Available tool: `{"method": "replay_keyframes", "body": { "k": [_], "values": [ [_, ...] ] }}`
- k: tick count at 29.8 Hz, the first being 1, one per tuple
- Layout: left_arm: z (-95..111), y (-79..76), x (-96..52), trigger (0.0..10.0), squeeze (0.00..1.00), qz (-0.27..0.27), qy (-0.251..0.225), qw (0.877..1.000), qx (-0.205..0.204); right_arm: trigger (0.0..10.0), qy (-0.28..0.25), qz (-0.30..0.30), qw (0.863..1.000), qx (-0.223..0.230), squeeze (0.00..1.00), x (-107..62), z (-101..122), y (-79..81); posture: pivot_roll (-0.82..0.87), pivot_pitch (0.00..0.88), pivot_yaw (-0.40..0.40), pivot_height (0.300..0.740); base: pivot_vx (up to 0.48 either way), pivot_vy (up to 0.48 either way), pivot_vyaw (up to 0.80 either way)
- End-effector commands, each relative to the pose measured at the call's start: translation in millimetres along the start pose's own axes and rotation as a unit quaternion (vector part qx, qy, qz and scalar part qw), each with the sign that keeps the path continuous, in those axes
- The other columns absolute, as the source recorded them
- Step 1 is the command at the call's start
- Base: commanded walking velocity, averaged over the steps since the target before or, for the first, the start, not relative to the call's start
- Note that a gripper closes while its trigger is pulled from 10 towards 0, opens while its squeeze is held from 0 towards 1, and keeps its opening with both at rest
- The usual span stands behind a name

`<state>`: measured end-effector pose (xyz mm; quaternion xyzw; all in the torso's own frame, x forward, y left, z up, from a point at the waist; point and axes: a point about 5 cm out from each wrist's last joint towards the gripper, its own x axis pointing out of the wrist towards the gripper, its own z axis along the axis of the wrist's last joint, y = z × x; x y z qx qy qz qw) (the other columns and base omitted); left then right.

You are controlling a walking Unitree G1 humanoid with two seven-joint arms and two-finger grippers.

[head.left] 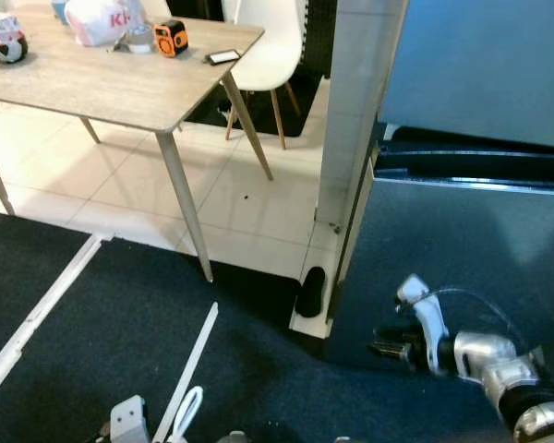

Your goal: Restocking fridge

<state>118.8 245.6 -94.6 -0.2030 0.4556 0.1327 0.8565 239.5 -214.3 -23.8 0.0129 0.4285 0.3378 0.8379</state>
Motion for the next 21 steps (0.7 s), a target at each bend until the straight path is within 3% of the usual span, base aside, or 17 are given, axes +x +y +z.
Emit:
{"method": "replay_keyframes", "body": {
  "k": [1,3,4,7,8,11,14,17,21],
  "values": [
    [0,10.2,-3.3,10.0,0.00,0.018,0.001,1.000,-0.004,0.0,0.004,-0.049,0.998,0.027,0.00,-0.7,-11,-4.2,-0.01,0.035,0.020,0.740,0.000,0.000,0.00],
    [0,12.6,-4.1,10.0,0.00,0.023,0.001,1.000,-0.002,0.0,0.011,-0.084,0.995,0.054,0.00,-1.0,-21,-5.9,0.00,0.033,0.022,0.740,0.000,0.000,0.00],
    [0,16.6,-5.5,10.0,0.00,0.034,0.003,0.999,0.001,8.3,0.031,-0.139,0.986,0.084,0.00,-1.2,-42,-6.1,0.00,0.032,0.025,0.740,0.000,0.000,0.00],
    [-1,17.7,-5.9,10.0,0.00,0.037,0.003,0.999,0.001,8.3,0.040,-0.149,0.984,0.086,0.00,-1.2,-48,-5.2,0.00,0.032,0.025,0.740,0.000,0.000,0.00],
    [0,18.7,-6.1,10.0,0.00,0.041,0.003,0.999,0.002,10.0,0.054,-0.166,0.981,0.083,0.00,-1.2,-56,-4.0,0.00,0.032,0.026,0.740,0.000,0.000,0.00],
    [1,22.3,-7.0,10.0,0.00,0.058,0.002,0.998,0.007,10.0,0.090,-0.207,0.969,0.099,0.00,-3.1,-84,2.1,0.00,0.028,0.031,0.740,0.000,0.000,0.00],
    [3,24.3,-7.4,10.0,0.00,0.065,-0.002,0.998,0.008,10.0,0.100,-0.216,0.966,0.101,0.00,-2.9,-91,4.6,0.00,0.022,0.037,0.740,0.000,0.000,0.00],
    [25,38.0,-10.1,10.0,0.00,0.112,-0.047,0.992,-0.021,10.0,0.132,-0.233,0.957,0.108,0.00,-1.6,-109,13.7,-0.02,0.018,0.046,0.740,0.000,0.000,0.00],
    [36,42.7,-11.4,10.0,0.00,0.126,-0.066,0.989,-0.026,10.0,0.137,-0.239,0.955,0.113,0.00,-1.5,-113,15.6,-0.02,0.018,0.046,0.740,0.000,0.000,0.00]
  ]
}}
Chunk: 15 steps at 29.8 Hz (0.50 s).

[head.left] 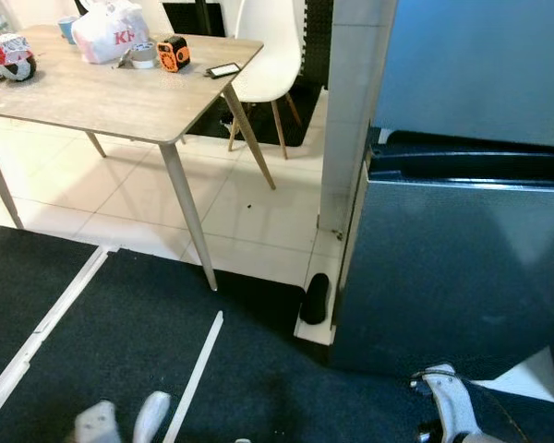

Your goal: Restocking fridge

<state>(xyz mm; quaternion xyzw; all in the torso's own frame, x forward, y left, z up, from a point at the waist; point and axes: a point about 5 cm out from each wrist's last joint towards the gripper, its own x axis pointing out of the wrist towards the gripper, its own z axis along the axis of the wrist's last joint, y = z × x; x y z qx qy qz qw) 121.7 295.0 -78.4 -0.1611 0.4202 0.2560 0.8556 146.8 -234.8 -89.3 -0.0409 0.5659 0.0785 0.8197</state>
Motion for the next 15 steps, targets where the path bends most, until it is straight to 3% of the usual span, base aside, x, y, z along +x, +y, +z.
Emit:
{"method": "replay_keyframes", "body": {
  "k": [1,3,6,7,10,15],
  "values": [
    [19,7.8,1.1,10.0,0.00,0.022,-0.033,0.999,-0.007,10.0,0.000,-0.008,1.000,0.009,0.00,0.9,-1,1.9,-0.02,0.018,0.046,0.740,0.000,0.000,0.00],
    [65,7.9,3.3,10.0,0.00,0.017,-0.100,0.995,-0.016,10.0,-0.006,-0.013,1.000,0.019,0.00,1.5,0,2.9,-0.02,0.019,0.049,0.740,0.000,0.000,0.00],
    [78,6.5,3.3,10.0,0.00,0.011,-0.118,0.993,-0.014,10.0,-0.008,-0.014,1.000,0.020,0.00,1.7,1,3.1,-0.02,0.019,0.050,0.740,0.000,0.000,0.00],
    [96,1.5,3.3,10.0,0.00,0.003,-0.136,0.990,0.026,10.0,-0.010,-0.018,1.000,0.019,0.00,1.8,3,2.8,-0.02,0.019,0.050,0.740,0.000,0.000,0.00],
    [107,-1.2,3.0,10.0,0.00,0.006,-0.144,0.987,0.063,10.0,-0.012,-0.023,1.000,0.018,0.00,1.8,4,2.3,-0.02,0.019,0.050,0.740,0.000,0.000,0.00],
    [125,-7.1,2.2,10.0,0.00,0.029,-0.170,0.981,0.090,10.0,-0.019,-0.048,0.998,0.019,0.00,0.8,9,-2.9,-0.02,0.022,0.047,0.740,0.000,0.000,0.00]
  ]
}}
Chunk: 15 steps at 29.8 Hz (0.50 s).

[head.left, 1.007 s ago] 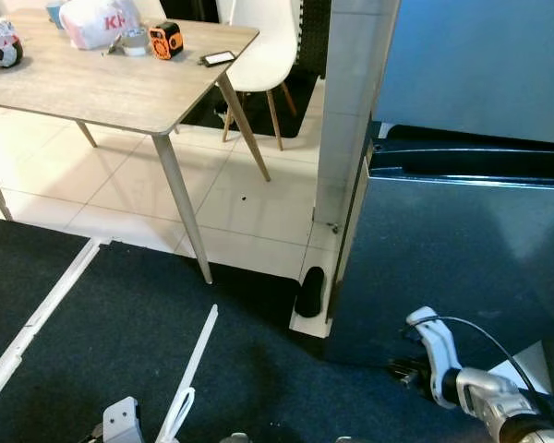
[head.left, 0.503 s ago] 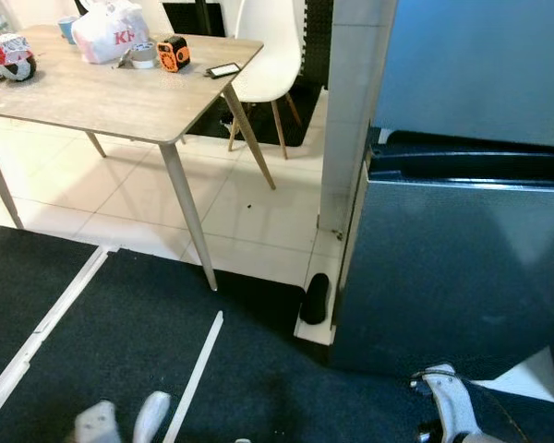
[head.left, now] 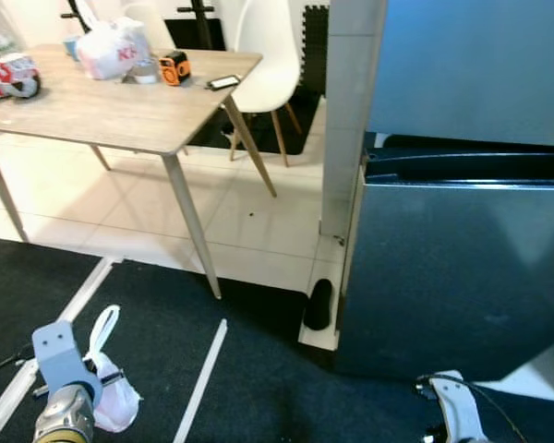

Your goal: Restocking fridge

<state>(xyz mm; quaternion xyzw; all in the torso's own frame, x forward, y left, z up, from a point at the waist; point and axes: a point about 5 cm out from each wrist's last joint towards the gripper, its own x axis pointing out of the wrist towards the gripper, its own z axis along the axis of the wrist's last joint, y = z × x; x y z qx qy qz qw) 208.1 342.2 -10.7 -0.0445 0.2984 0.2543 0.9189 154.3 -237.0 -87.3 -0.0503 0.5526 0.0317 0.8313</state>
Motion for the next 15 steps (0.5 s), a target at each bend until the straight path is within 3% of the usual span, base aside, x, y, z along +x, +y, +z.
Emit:
{"method": "replay_keyframes", "body": {
  "k": [1,3,4,5,6,8,9,15],
  "values": [
    [12,4.5,1.5,10.0,0.00,0.010,-0.023,1.000,0.009,10.0,-0.005,-0.006,1.000,0.001,0.00,0.1,2,-0.6,-0.02,0.022,0.047,0.740,0.000,0.000,-0.76],
    [18,-3.9,3.1,10.0,0.00,-0.010,-0.039,0.999,0.001,10.0,-0.006,-0.010,1.000,0.000,0.00,-0.3,3,-2.4,-0.02,0.019,0.041,0.740,0.000,0.000,-0.76],
    [24,-20.4,4.8,10.0,0.00,-0.058,-0.056,0.997,-0.007,10.0,-0.006,-0.013,1.000,0.000,0.00,-0.6,3,-4.0,-0.02,0.019,0.041,0.740,0.000,0.000,-0.76],
    [24,-20.4,4.8,10.0,0.00,-0.058,-0.056,0.997,-0.007,10.0,-0.006,-0.013,1.000,0.000,0.00,-0.6,3,-4.0,-0.02,0.019,0.041,0.740,0.000,0.000,-0.76],
    [35,-49.7,5.4,10.0,0.00,-0.139,-0.084,0.986,-0.019,10.0,-0.008,-0.020,1.000,0.002,0.00,-1.4,5,-7.9,-0.02,0.019,0.038,0.740,0.000,0.000,-0.76],
    [35,-49.7,5.4,10.0,0.00,-0.139,-0.084,0.986,-0.019,10.0,-0.008,-0.020,1.000,0.002,0.00,-1.4,5,-7.9,-0.02,0.019,0.038,0.740,0.000,0.000,-0.76],
    [46,-68.6,5.2,10.0,0.00,-0.183,-0.107,0.977,-0.029,10.0,-0.012,-0.026,1.000,0.005,0.00,-2.4,9,-12.2,-0.03,0.015,0.036,0.740,0.000,0.000,-0.76],
    [63,-84.6,5.3,10.0,0.00,-0.196,-0.138,0.971,-0.018,10.0,-0.023,-0.033,0.999,0.013,0.00,-3.1,14,-15.7,-0.03,0.015,0.036,0.740,0.000,0.000,-0.76]
  ]
}}
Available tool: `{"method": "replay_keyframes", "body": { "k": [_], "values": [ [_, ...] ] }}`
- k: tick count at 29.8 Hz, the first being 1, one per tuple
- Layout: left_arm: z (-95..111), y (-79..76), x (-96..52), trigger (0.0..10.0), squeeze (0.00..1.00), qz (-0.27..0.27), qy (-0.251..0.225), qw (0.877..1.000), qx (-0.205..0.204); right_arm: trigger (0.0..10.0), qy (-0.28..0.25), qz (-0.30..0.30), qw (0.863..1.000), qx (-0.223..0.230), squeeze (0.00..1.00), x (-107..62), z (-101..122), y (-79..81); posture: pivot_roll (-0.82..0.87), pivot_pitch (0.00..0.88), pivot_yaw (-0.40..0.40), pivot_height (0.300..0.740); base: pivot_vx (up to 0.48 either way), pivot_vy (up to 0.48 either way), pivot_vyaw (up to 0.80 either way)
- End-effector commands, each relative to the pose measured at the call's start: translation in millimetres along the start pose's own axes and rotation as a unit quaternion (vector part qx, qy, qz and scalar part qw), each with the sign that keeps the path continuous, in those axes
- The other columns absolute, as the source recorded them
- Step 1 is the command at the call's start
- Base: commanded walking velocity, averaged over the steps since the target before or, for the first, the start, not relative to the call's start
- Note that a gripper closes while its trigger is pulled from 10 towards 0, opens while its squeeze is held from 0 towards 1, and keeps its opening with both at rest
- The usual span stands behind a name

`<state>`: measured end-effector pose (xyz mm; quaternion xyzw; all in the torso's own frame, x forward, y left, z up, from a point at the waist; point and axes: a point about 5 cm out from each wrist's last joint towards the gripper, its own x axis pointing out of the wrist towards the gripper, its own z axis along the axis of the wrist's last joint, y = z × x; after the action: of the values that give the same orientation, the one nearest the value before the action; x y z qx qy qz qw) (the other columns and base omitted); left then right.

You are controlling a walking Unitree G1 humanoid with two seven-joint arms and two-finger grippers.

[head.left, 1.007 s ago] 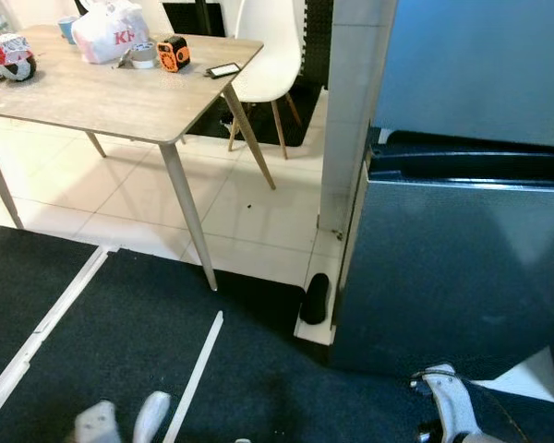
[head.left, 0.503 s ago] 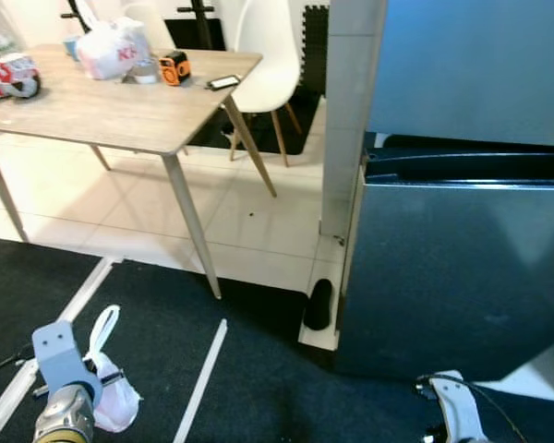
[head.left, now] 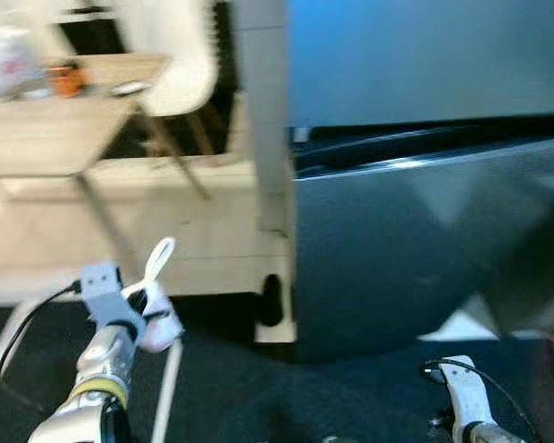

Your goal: Restocking fridge

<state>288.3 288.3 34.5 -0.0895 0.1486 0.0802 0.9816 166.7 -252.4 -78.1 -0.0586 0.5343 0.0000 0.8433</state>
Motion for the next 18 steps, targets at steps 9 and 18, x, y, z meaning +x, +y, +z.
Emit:
{"method": "replay_keyframes", "body": {
  "k": [9,18],
  "values": [
    [19,-14.0,8.0,10.0,0.00,-0.029,-0.043,0.997,0.059,10.0,-0.004,0.000,1.000,0.006,0.00,0.5,0,2.2,-0.03,0.016,0.038,0.740,0.000,0.000,-0.76],
    [37,-13.4,11.8,10.0,0.00,-0.019,-0.090,0.996,0.010,10.0,-0.006,-0.005,1.000,0.013,0.00,0.4,-1,1.6,-0.03,0.015,0.039,0.740,0.000,0.000,-0.08]
  ]
}}
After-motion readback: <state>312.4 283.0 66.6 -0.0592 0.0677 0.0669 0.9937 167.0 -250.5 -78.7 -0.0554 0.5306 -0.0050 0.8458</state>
